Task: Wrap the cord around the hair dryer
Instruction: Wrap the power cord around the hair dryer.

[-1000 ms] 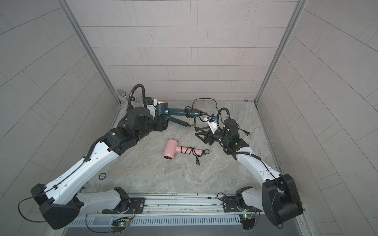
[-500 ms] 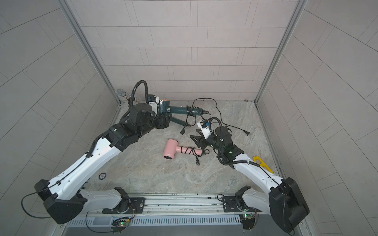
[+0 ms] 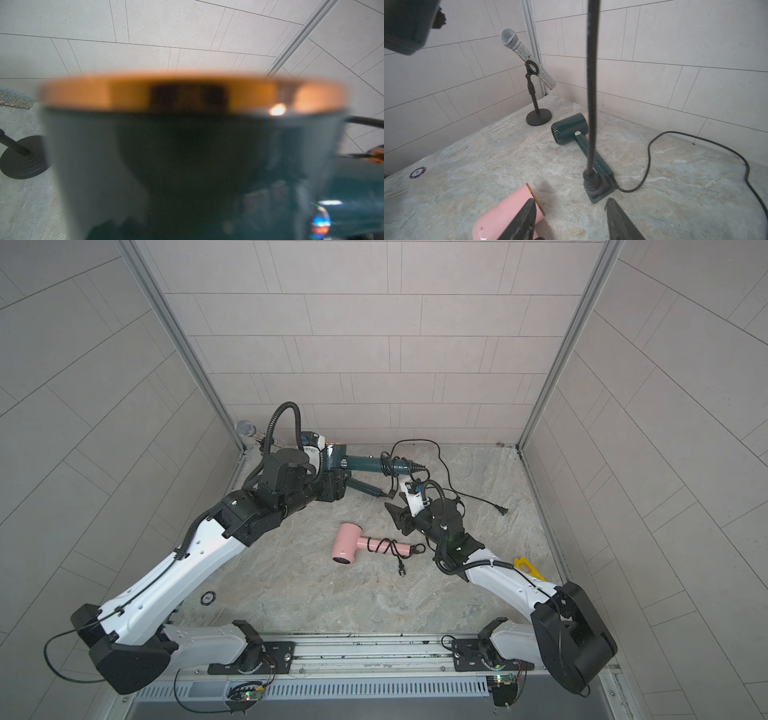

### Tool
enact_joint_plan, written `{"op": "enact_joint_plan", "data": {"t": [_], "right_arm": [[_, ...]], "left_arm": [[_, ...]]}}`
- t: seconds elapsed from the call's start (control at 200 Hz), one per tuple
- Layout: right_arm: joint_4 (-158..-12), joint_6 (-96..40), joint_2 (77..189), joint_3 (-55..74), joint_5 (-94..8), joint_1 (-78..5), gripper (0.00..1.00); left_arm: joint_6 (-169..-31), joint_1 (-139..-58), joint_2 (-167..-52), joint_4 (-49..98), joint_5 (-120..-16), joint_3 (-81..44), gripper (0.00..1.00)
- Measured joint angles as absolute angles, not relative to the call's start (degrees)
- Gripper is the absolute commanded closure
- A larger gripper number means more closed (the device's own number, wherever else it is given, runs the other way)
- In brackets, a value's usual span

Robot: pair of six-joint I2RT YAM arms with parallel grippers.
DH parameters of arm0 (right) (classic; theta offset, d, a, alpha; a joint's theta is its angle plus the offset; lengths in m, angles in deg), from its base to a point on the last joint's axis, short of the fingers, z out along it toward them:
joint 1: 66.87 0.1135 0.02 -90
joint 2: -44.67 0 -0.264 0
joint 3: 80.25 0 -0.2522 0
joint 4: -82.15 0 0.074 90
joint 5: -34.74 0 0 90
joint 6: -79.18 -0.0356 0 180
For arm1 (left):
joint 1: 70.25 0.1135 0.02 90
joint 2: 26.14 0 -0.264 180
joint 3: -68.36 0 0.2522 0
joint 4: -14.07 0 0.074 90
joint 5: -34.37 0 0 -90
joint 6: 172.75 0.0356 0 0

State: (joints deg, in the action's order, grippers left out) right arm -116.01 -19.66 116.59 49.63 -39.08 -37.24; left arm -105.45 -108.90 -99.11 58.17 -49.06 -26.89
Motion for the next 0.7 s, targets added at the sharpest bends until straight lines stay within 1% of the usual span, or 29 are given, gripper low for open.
{"op": "enact_joint_plan", "data": {"t": [0.385, 0.695], "right_arm": [[-120.77, -20.08, 120.99, 49.58, -39.73, -36.96, 0.46], [-120.09, -21.02, 120.09, 49.63, -38.03, -36.91, 0.47]], "left_arm": [[-106.23, -108.92, -99.83, 58.13, -50.39, -27.81, 1.00], [-106.34, -108.94, -99.85, 58.13, -50.15, -27.83, 1.00]]}}
